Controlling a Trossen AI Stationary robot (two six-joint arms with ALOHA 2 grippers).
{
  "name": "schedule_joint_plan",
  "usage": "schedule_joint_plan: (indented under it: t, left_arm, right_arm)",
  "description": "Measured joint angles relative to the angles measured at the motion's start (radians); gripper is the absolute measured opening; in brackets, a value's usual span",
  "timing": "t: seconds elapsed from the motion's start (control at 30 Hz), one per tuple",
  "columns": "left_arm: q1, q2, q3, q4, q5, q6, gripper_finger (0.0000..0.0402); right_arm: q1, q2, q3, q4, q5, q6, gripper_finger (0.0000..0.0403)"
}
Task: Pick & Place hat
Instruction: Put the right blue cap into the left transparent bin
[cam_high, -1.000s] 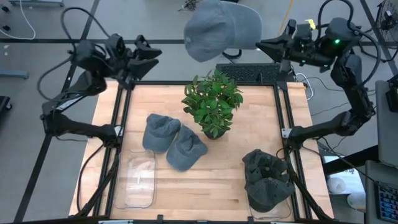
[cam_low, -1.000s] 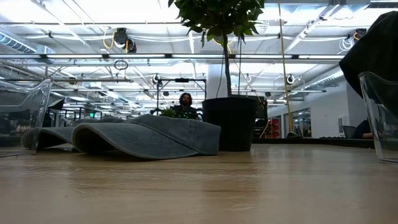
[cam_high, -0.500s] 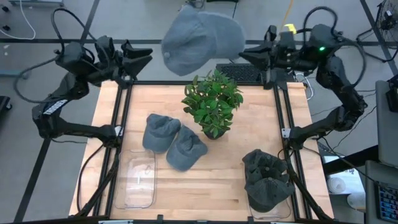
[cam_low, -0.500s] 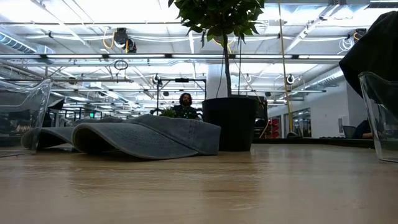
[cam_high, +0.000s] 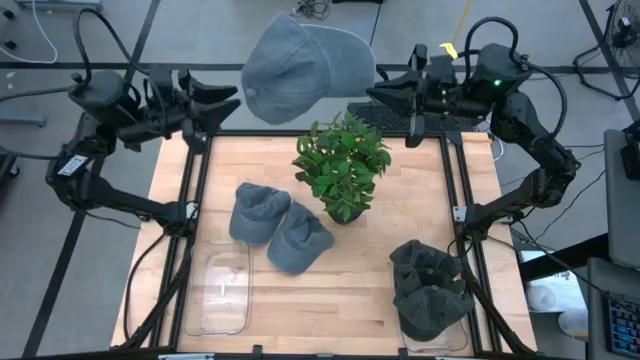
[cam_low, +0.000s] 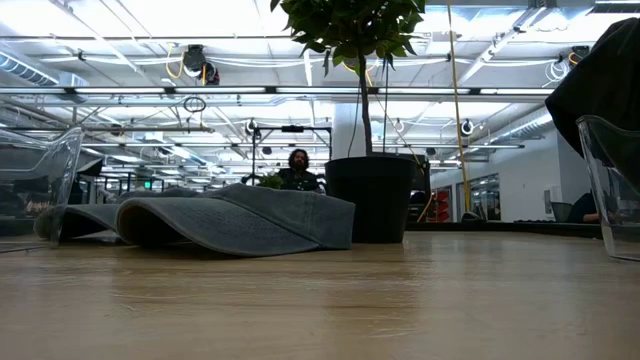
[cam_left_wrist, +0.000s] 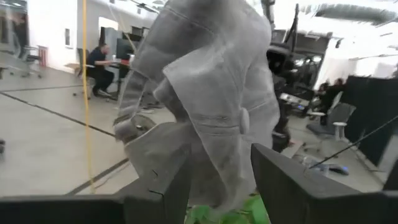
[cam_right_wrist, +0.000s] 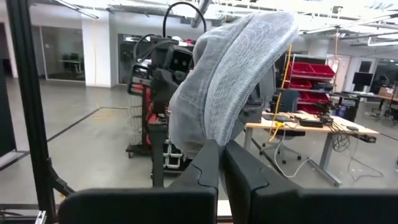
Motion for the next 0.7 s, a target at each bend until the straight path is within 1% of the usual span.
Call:
schedule_joint_plan:
  t: [0.1,0.17,0.4,0.6,0.7]
  left_arm:
    - [-0.022,0.018,0.009,0.000,-0.042,0.033,0.0175]
    - [-0.026,0.031,0.017,0.001,-0.045,0.042,0.0175]
    - [-0.029,0.044,0.022,0.011,-0.037,0.039,0.0175]
    - [-0.029,0.049,0.022,0.080,-0.044,0.028,0.0175]
    - [-0.029,0.065,0.023,0.103,-0.010,0.006,0.0175]
  right_arm:
    - [0.001,0.000,0.000,0.008,-0.001,0.000,0.0000]
    - [0.001,0.000,0.000,0.005,-0.001,0.002,0.0000]
    - [0.001,0.000,0.000,-0.004,-0.001,0.004,0.0000]
    - [0.001,0.000,0.000,-0.011,-0.002,0.003,0.0000]
    - [0.001,0.000,0.000,-0.011,-0.002,0.002,0.0000]
